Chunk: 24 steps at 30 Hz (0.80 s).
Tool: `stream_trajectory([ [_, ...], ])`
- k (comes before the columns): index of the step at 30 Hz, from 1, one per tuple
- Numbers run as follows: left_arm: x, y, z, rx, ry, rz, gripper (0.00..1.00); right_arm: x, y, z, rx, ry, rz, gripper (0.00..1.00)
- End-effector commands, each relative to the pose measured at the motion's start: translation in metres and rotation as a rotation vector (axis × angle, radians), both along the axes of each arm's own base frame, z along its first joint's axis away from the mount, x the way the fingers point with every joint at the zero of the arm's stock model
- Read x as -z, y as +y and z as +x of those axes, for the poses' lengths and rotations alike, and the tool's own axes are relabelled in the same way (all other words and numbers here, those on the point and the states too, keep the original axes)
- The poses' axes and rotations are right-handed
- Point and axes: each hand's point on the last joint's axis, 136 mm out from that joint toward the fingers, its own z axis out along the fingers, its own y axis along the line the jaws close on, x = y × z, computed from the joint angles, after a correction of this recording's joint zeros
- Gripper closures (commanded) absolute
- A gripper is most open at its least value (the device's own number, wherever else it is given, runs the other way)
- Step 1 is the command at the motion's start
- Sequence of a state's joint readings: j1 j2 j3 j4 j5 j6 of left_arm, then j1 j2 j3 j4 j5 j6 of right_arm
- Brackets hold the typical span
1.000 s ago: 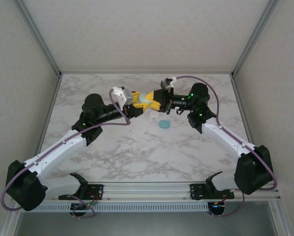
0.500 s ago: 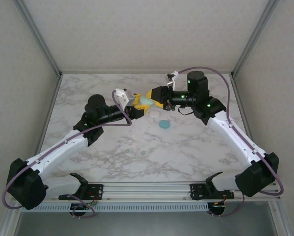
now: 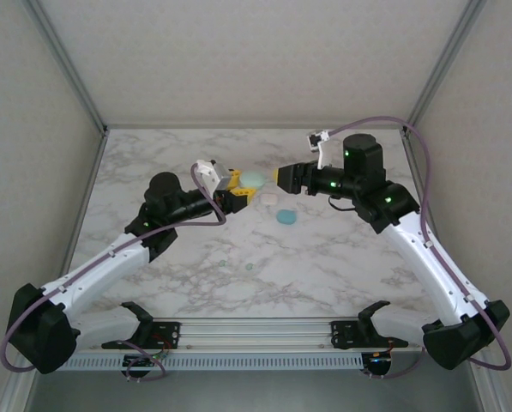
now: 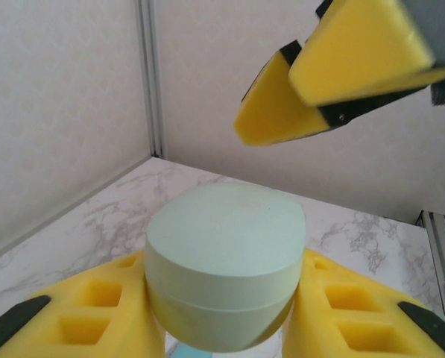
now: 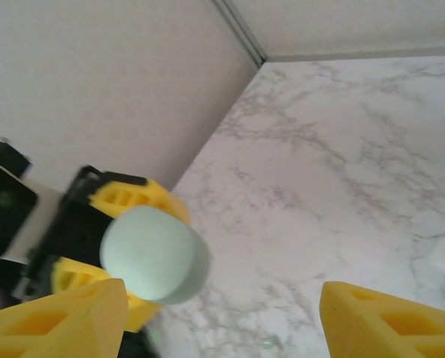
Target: Insert the wireless bluetooth earbuds into the charging case
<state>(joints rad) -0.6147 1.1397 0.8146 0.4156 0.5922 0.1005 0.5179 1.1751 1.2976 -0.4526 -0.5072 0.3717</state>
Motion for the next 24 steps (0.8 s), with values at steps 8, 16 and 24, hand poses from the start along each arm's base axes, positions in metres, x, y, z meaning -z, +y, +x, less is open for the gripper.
stream_trajectory([
  [8,-0.016,0.001,-0.011,0.023,-0.042,-0.023,0.76,-0.003,0.007,-0.037,-0.258,-0.218,-0.115,0.33],
  [16,-0.019,-0.001,-0.014,0.04,-0.046,-0.025,0.76,0.003,0.02,-0.033,-0.278,-0.181,-0.121,0.32],
  [24,-0.021,-0.004,-0.016,0.052,-0.046,-0.029,0.76,0.01,0.033,-0.024,-0.297,-0.14,-0.103,0.32],
])
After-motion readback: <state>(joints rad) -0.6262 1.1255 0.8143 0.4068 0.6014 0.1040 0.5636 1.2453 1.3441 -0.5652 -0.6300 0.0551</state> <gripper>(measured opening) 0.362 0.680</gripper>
